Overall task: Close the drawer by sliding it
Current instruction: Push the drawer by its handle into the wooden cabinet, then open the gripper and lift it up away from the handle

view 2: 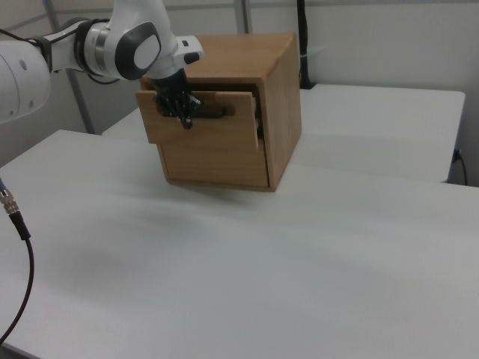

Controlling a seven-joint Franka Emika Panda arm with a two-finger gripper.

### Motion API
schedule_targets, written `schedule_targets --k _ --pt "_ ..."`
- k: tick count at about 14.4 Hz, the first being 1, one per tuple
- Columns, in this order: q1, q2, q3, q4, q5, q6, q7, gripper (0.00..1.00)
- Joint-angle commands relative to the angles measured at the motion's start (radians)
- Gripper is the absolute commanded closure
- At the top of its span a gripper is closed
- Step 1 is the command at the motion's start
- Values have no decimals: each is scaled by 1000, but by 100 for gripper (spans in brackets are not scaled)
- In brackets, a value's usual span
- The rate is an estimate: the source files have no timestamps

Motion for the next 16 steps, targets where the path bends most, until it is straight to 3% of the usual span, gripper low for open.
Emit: schedule_targets --k 1,3,8,9,13,15,16 --pt "52 72 -18 68 4 123 82 98" --pt "65 103 -19 68 -11 208 99 98" --pt "63 103 -19 61 -16 248 113 97" --pt "59 71 -21 55 -14 232 113 88" --pt "10 -136 -35 1 -15 -275 -8 52" --pt "-6 -211 -36 -45 -15 -414 -39 40" --pt "-6 -280 -42 -112 -17 -458 -42 14"
